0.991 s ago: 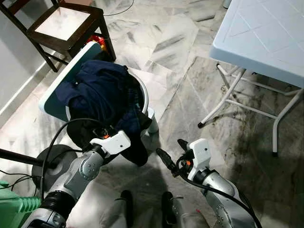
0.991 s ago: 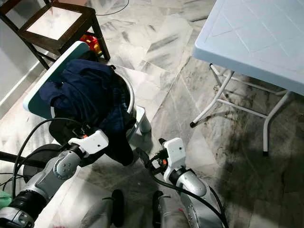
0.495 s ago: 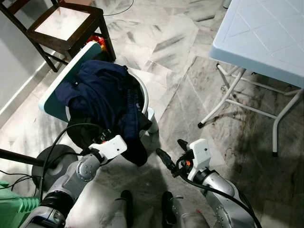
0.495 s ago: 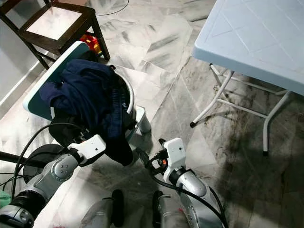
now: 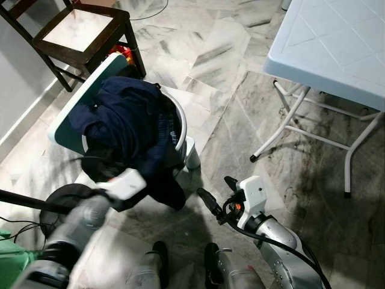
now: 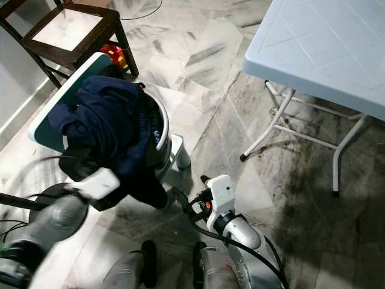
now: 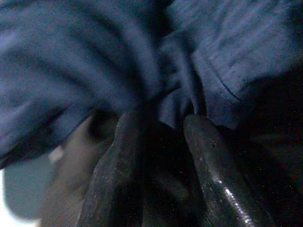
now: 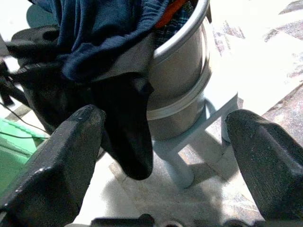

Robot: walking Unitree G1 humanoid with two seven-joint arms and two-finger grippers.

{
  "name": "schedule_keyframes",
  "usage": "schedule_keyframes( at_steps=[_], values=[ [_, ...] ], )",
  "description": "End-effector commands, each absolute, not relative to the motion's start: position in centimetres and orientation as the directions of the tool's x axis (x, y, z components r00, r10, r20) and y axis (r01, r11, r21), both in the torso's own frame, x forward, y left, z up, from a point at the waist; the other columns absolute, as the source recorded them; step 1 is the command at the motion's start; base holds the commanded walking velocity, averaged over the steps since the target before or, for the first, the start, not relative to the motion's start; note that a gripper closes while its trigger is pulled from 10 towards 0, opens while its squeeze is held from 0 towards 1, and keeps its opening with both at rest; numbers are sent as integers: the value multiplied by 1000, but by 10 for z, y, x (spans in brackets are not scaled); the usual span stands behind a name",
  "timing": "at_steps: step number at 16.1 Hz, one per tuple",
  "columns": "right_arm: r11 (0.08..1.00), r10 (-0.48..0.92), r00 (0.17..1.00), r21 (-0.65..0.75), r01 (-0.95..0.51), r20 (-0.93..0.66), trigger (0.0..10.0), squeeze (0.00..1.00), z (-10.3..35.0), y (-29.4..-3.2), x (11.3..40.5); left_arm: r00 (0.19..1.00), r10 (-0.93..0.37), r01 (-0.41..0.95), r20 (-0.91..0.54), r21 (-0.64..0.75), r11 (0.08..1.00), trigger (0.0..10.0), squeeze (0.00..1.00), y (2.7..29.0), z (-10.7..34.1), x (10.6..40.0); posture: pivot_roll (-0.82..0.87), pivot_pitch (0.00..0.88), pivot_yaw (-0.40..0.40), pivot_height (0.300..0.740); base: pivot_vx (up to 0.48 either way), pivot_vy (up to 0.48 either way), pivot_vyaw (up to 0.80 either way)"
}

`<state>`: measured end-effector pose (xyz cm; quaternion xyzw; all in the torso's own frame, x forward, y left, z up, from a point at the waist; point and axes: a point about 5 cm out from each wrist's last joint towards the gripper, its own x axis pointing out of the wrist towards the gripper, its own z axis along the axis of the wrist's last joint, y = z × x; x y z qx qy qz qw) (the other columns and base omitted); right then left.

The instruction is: Hang hanger

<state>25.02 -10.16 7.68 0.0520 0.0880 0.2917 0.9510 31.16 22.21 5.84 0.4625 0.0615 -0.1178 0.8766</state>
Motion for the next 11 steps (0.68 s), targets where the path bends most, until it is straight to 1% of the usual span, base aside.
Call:
schedule_keyframes(
  at_steps=[1,2,3,4,5,6,7,9,11],
  values=[
    [820,571,806,160,-550,-155,10000,0,72,-99,246,970,-93,239,-224,811,535,0,0,236,56,308,-32,314,32,740,0,0,0],
    [819,573,805,160,-552,-155,10000,0,71,-98,246,975,-124,222,-184,820,527,0,0,230,61,311,-30,316,31,740,0,0,0],
    [818,573,805,160,-552,-156,10000,0,71,-98,246,973,-180,219,-144,824,522,2902,0,218,66,313,-30,316,31,740,0,0,0],
    [819,573,805,160,-552,-156,10000,0,71,-98,245,966,-226,231,-128,821,522,8627,0,206,67,313,-33,319,33,740,0,0,0],
    [820,571,806,160,-550,-157,10000,0,71,-98,245,963,-251,220,-97,820,529,10000,0,196,67,312,-34,319,33,740,0,0,0],
    [821,570,807,160,-549,-157,10000,0,71,-98,245,959,-273,216,-72,807,549,10000,341,187,67,311,-37,319,33,740,0,0,0],
    [822,567,808,160,-546,-157,10000,0,71,-99,245,956,-291,212,-45,792,572,10000,1000,179,66,307,-37,319,33,740,0,0,0],
    [827,561,813,159,-540,-157,10000,0,71,-101,245,930,-367,205,26,792,575,10000,1000,165,71,298,-46,320,36,740,0,0,0],
    [827,560,814,159,-539,-158,10000,0,71,-102,246,915,-401,216,38,794,568,10000,1000,159,70,290,-44,320,36,740,0,0,0]
  ],
)
